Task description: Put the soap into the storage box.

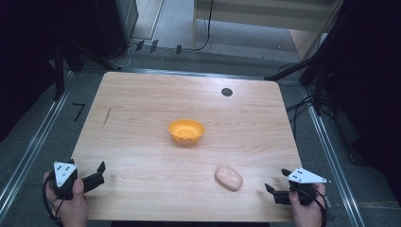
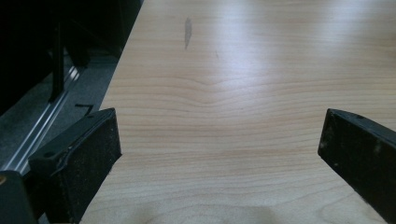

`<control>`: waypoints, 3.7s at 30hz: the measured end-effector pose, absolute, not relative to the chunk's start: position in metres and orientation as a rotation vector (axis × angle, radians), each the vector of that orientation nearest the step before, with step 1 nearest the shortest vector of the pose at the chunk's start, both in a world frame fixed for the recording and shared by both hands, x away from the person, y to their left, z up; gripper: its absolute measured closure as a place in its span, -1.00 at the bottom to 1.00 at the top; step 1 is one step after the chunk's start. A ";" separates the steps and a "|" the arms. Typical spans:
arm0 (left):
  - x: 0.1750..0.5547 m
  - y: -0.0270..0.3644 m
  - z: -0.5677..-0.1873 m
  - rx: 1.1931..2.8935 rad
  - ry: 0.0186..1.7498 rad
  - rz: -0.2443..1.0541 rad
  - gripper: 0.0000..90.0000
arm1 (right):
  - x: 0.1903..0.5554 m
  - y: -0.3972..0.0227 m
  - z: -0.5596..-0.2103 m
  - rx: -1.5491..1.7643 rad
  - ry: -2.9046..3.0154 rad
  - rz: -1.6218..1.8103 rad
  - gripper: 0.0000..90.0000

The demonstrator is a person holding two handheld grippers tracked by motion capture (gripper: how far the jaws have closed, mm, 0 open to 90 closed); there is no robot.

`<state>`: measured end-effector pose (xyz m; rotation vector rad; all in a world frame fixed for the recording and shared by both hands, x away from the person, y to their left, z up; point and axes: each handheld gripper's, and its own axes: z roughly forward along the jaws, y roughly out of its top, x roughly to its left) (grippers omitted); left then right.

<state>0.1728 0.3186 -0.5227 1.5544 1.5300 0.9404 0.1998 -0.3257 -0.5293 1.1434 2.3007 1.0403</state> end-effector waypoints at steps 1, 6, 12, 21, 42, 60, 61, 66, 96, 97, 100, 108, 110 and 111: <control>0.172 0.319 -0.523 1.556 1.515 0.941 -1.00 | 0.200 -0.326 -0.529 1.143 2.301 1.040 -0.66; 0.174 0.318 -0.523 1.575 1.516 0.938 -1.00 | 0.207 -0.316 -0.528 1.118 2.365 1.015 -0.64; 0.175 0.316 -0.523 1.591 1.514 0.937 -1.00 | 0.211 -0.302 -0.523 1.053 2.442 0.983 -0.64; 0.174 0.317 -0.523 1.596 1.498 0.936 -1.00 | 0.218 -0.284 -0.516 0.991 2.527 0.931 -0.64; 0.175 0.316 -0.523 1.607 1.493 0.933 -1.00 | 0.233 -0.255 -0.504 0.928 2.628 0.843 -0.61; 0.175 0.316 -0.523 1.614 1.493 0.930 -1.00 | 0.240 -0.239 -0.502 0.910 2.677 0.805 -0.61; 0.175 0.316 -0.523 1.613 1.494 0.930 -1.00 | 0.241 -0.238 -0.502 0.908 2.680 0.803 -0.61; 0.175 0.316 -0.523 1.615 1.494 0.928 -1.00 | 0.241 -0.233 -0.502 0.904 2.691 0.789 -0.61; 0.176 0.317 -0.523 1.612 1.501 0.916 -1.00 | 0.248 -0.198 -0.502 0.851 2.766 0.748 -0.64; 0.176 0.317 -0.523 1.614 1.502 0.916 -1.00 | 0.249 -0.195 -0.504 0.844 2.772 0.745 -0.64; 0.176 0.317 -0.523 1.614 1.502 0.915 -1.00 | 0.249 -0.191 -0.505 0.837 2.785 0.739 -0.64; 0.176 0.317 -0.523 1.614 1.500 0.917 -1.00 | 0.248 -0.188 -0.509 0.843 2.811 0.735 -0.60; 0.176 0.317 -0.523 1.615 1.500 0.919 -1.00 | 0.248 -0.186 -0.511 0.850 2.803 0.717 -0.52; 0.176 0.317 -0.523 1.613 1.500 0.919 -1.00 | 0.248 -0.186 -0.512 0.846 2.806 0.718 -0.50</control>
